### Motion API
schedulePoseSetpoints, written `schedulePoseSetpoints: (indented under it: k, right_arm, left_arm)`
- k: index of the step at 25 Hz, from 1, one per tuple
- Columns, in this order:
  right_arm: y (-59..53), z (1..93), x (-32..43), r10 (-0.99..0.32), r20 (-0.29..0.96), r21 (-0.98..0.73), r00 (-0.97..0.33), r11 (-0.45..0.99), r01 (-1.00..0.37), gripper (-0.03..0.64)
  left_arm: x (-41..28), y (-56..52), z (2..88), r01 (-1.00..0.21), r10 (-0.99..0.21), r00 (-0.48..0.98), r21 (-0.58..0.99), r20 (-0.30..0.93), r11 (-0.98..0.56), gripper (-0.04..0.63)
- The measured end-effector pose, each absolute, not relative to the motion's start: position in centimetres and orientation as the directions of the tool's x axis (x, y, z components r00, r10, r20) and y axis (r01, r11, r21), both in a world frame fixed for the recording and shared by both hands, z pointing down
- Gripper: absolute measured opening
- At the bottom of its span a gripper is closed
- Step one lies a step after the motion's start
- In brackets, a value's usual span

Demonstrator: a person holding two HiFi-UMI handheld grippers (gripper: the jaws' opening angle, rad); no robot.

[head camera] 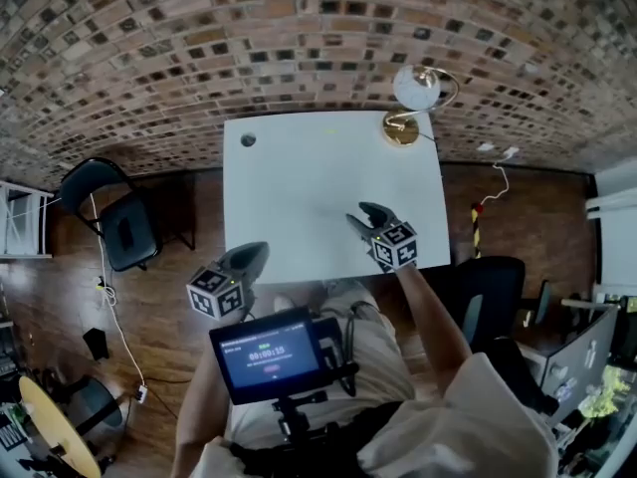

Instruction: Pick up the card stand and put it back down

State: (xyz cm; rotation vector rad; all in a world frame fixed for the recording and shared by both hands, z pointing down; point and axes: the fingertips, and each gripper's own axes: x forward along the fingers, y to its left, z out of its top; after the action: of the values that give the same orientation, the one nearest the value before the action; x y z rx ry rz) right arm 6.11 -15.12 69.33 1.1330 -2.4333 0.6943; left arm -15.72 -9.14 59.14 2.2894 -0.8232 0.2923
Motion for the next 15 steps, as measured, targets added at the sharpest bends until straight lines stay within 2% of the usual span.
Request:
schedulePoseSetpoints:
  k: [9, 15]
  right_arm:
    - [-9.2, 64.7, 2.3, -0.71, 0.424, -0.372, -0.562, 0.429, -0.823, 0.186]
    - [-6.5, 62.5, -1.8, -0.753, 0.35, -0.395, -0.557, 0.421, -0.817, 0.161]
  left_arm:
    - [-22.2, -4.0, 59.5, -0.598, -0.474, 0.799, 0.559, 0.369, -0.573, -0.003]
    - [-27.5, -1.8, 59.9, -0.609, -0.51, 0.787, 0.568, 0.347, -0.554, -0.003]
